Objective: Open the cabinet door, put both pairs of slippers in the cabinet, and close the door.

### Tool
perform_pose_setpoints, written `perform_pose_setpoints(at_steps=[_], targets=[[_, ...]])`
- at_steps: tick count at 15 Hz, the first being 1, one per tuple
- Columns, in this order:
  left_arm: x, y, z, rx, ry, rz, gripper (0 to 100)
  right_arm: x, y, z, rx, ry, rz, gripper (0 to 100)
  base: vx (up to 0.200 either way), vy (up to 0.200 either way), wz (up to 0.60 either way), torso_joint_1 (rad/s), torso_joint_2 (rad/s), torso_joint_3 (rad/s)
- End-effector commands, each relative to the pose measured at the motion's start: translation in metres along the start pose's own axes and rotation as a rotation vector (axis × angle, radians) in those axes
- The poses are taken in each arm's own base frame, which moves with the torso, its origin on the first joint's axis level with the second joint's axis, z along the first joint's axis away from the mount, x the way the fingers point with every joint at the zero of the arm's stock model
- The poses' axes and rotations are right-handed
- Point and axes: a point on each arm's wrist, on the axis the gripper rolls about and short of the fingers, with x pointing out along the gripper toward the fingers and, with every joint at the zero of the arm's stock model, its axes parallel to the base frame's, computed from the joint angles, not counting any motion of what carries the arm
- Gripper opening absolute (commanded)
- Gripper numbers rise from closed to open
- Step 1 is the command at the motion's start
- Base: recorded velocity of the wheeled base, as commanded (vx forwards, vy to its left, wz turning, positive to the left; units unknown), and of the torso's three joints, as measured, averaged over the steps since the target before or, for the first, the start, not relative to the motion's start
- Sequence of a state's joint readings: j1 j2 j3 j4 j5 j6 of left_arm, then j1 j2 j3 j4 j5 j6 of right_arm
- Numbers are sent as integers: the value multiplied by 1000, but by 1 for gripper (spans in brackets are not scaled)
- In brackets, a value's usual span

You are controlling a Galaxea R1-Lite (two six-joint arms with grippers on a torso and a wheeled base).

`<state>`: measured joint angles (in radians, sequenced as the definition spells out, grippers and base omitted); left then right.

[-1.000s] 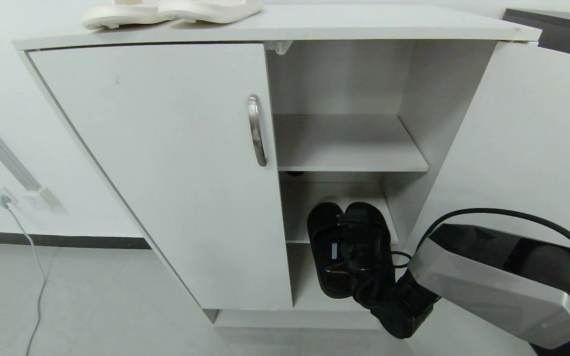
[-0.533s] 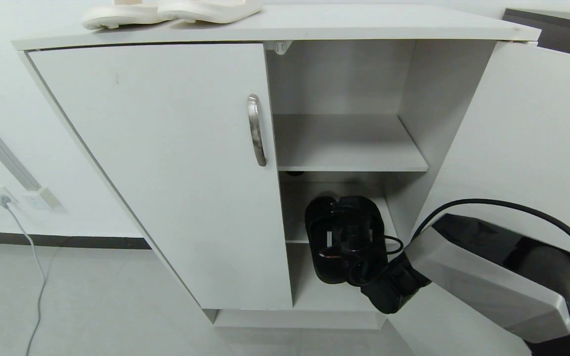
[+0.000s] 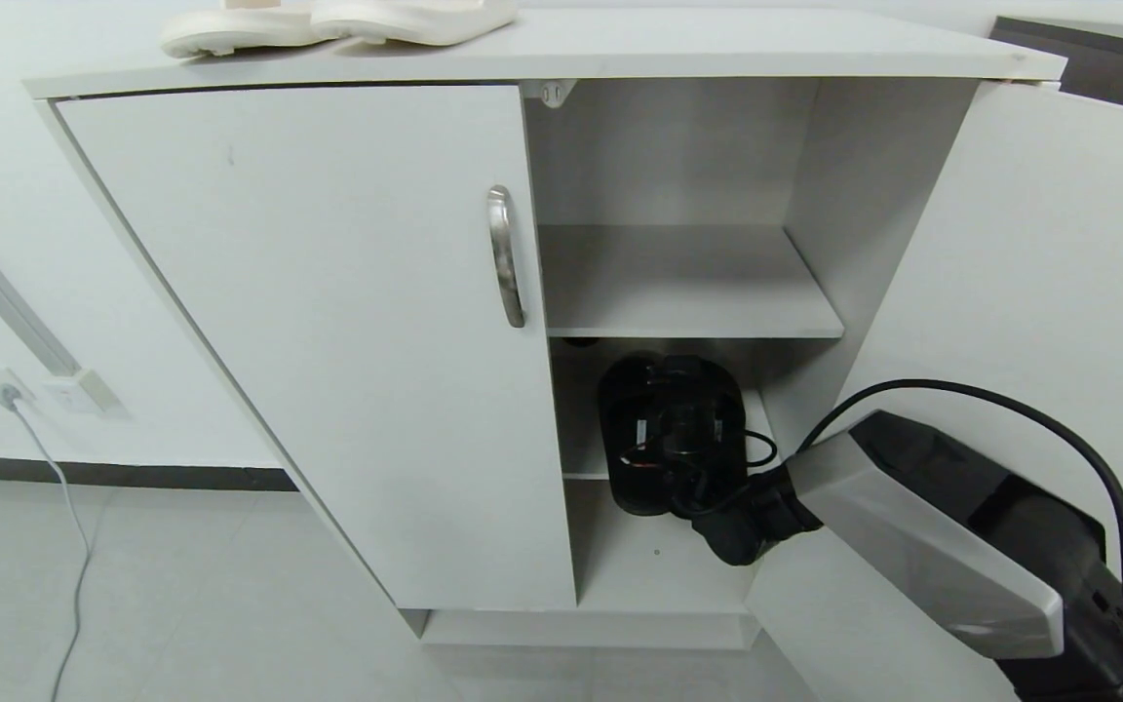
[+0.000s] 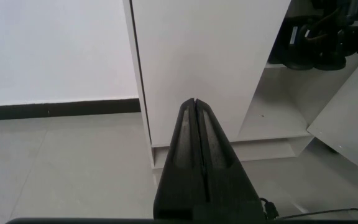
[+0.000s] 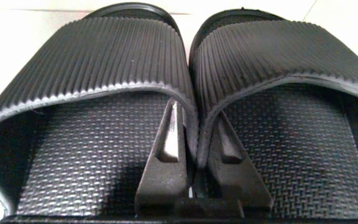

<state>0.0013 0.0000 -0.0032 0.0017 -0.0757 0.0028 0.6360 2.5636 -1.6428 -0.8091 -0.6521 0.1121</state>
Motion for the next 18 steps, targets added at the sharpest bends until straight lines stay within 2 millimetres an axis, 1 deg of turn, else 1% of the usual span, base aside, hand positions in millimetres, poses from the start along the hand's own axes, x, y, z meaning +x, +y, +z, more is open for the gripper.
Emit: perform_pose_setpoints(at_steps=[1,4,8,14,15,18], targets=[[0,0,0,0,1,-1,0,6,1,-2,4,-5,-3,0,0,0,0,0,0,0],[0,0,0,0,1,1,0,16,4,-6,5,-4,-11,0,0,0,0,0,0,0],[0,0,0,-1,1,1,0,34,-2,-9,13,-11,-38,0,0,0,0,0,0,0],[0,0,0,0,1,1,0,40,-5,-11,29,-1,-50,0,0,0,0,0,0,0],[0,0,0,0,1,1,0,40,-6,-11,29,0,-53,100,0,0,0,0,0,0],[0,0,0,-1,1,1,0,38,-7,-13,18,14,-53,100,0,0,0,0,0,0]])
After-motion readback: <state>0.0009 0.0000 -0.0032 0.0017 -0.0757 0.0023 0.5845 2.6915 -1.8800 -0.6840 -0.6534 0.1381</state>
